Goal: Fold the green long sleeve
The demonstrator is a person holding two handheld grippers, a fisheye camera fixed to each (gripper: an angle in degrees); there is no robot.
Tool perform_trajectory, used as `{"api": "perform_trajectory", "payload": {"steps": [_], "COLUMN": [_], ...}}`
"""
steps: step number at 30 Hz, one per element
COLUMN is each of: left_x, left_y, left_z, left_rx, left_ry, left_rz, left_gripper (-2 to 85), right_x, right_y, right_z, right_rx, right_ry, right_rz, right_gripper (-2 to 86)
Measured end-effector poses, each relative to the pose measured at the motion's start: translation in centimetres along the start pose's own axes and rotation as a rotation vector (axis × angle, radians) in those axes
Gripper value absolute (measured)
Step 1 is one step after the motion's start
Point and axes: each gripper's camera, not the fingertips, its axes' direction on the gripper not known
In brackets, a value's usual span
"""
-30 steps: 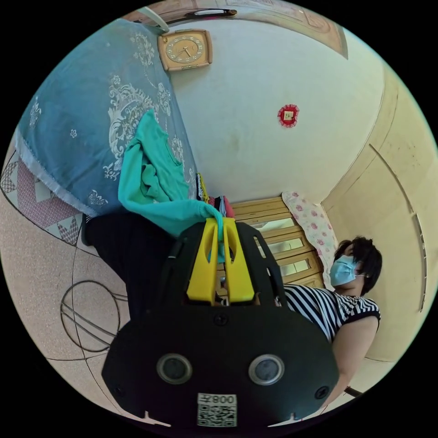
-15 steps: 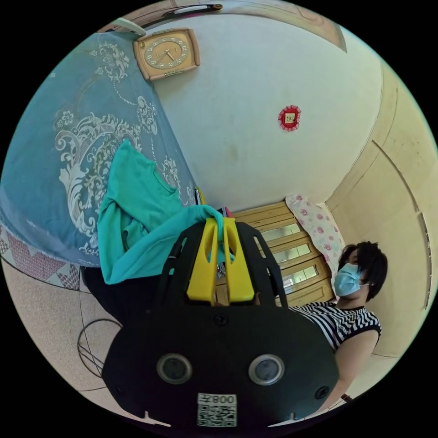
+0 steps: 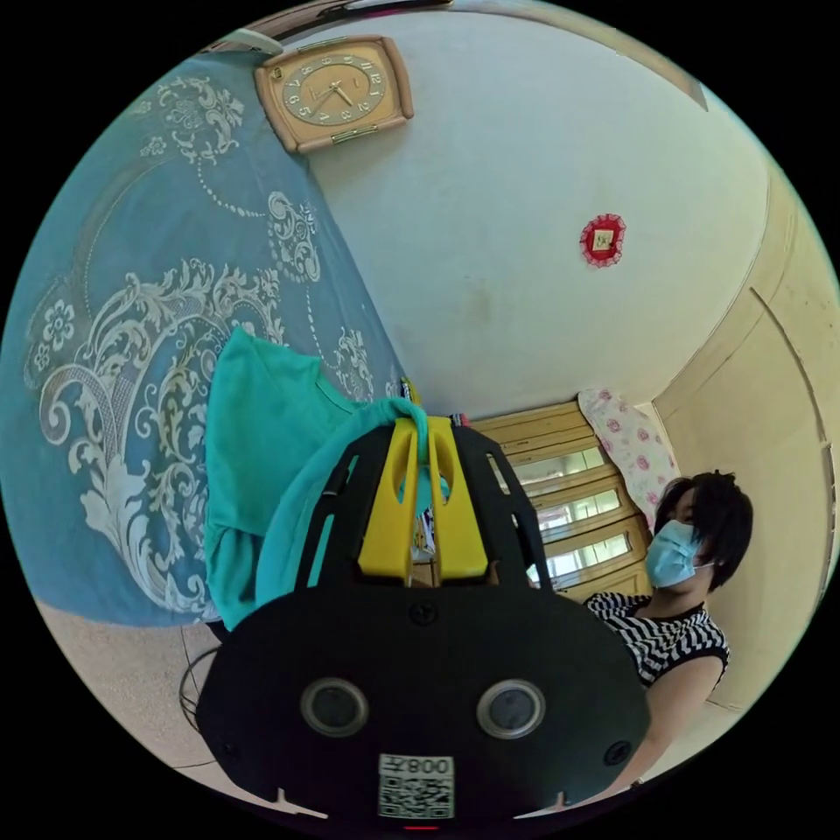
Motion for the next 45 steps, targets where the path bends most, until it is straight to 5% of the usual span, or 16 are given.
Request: {"api": "perform_trajectory", "payload": {"steps": [20,33,38,45], "left_x": [-12.9,-16.7,-16.6,-11.9], "left_y": [-20.8,-25.4,-25.5,-24.3], "left_z": [13.3,18.9,19.6,28.3], "left_rx": [-0.034,0.015,0.159,-0.133], "left_ry": [-0.149,-0.175,-0.105,-0.240], "left_rz": [-0.125,-0.190,-0.189,0.071], "left_gripper": [2.3,3.9,4.4,6.6], "right_x": [4.8,3.2,1.3,-8.1], "right_y": [-18.0,-20.0,-19.3,-17.5], "right_z": [11.6,16.0,16.3,23.4], "right_rx": [-0.073,-0.045,0.055,-0.161], "right_ry": [0.086,0.055,-0.020,0.229], "right_rz": [0.165,0.194,0.174,-0.114], "right_gripper": [0.4,1.7,3.3,6.4]}}
